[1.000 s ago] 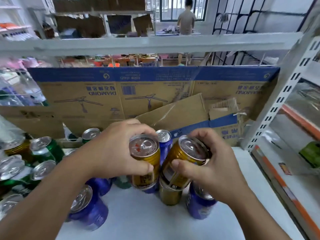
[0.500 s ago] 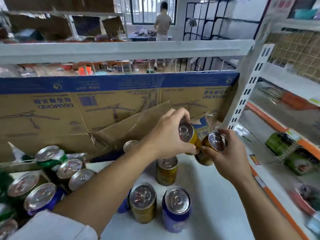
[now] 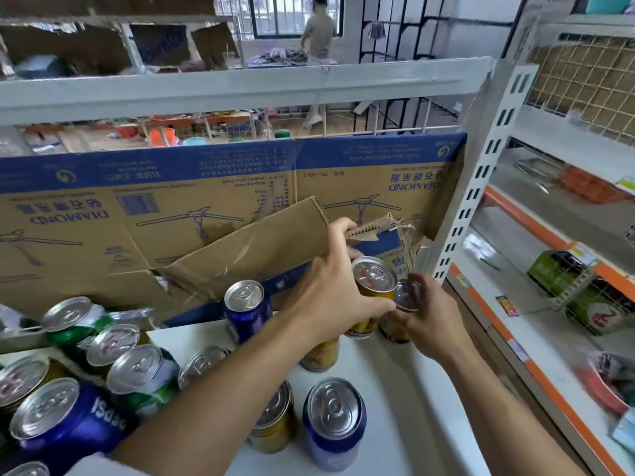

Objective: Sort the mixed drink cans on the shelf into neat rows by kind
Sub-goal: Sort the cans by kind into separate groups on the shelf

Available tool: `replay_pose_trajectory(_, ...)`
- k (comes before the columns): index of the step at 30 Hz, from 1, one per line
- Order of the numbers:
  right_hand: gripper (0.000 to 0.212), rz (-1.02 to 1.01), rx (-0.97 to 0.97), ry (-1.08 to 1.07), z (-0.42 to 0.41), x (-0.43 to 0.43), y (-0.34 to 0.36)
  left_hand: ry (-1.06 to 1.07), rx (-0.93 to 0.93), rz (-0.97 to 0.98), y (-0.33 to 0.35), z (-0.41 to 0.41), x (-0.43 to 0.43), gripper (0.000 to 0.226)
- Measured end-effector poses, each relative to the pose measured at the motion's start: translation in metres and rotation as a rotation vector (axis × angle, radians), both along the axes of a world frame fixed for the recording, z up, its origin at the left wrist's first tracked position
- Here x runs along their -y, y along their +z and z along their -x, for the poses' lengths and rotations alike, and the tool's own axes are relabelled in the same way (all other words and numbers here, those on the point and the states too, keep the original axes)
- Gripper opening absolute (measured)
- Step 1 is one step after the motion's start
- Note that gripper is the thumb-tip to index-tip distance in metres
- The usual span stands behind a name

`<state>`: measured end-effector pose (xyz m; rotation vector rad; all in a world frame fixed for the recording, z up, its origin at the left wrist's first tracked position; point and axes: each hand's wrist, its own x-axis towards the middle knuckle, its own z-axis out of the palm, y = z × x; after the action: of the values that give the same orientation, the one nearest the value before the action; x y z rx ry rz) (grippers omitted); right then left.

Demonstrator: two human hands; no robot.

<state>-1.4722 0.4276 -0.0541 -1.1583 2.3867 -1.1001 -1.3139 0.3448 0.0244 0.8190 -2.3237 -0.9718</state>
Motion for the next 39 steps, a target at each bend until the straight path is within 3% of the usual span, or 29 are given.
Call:
replay_pose_trajectory(4,0.059,0.012,-0.034,0.01,0.003,0.0,-0.002,-0.05,0.051,0.035,-0.002,0.012,-0.006,0.113)
replay_pose_trajectory(11,0.052,0.027,-0.055,0.013,0.008,-0.014,0.003,-0.155,0.088,0.058,-0.007,0.009,-0.011,0.12)
replay_pose_trajectory(20,0.058,0.05,0.009,0.042,0.009,-0.018,0.002,-0.281,0.486,0.239,-0.029,-0.002,-0.013,0.129)
replay_pose_trajectory(22,0.055,0.023,-0.011,0.062,0.01,-0.021,0.002,-0.285,0.514,0.262,-0.025,-0.008,-0.01,0.126)
replay_pose_trajectory(25,0.053,-0.022,-0.192,0.017,0.001,-0.024,0.002,-0.218,0.443,0.194,-0.015,-0.027,-0.002,0.117)
replay_pose_trajectory(28,0.028,0.184,-0.342,0.001,-0.03,-0.024,0.014,-0.068,0.328,0.13,-0.01,-0.062,0.009,0.104)
replay_pose_trajectory(30,0.016,0.193,-0.217,0.195,-0.054,-0.027,0.03,-0.004,0.338,0.147,-0.006,-0.088,0.011,0.082)
replay_pose_trajectory(31,0.022,0.118,-0.073,0.341,-0.066,-0.029,0.037,-0.001,0.394,0.156,-0.003,-0.099,0.008,0.068)
replay_pose_trajectory(33,0.053,-0.163,0.095,0.626,-0.085,-0.03,0.046,-0.046,0.604,0.214,0.001,-0.115,-0.003,0.047)
replay_pose_trajectory(36,0.094,-0.47,0.046,0.751,-0.105,-0.033,0.046,-0.141,0.86,0.359,-0.007,-0.121,-0.021,0.05)
replay_pose_trajectory(39,0.081,-0.399,-0.045,0.709,-0.115,-0.032,0.046,-0.196,1.014,0.402,-0.02,-0.119,-0.022,0.072)
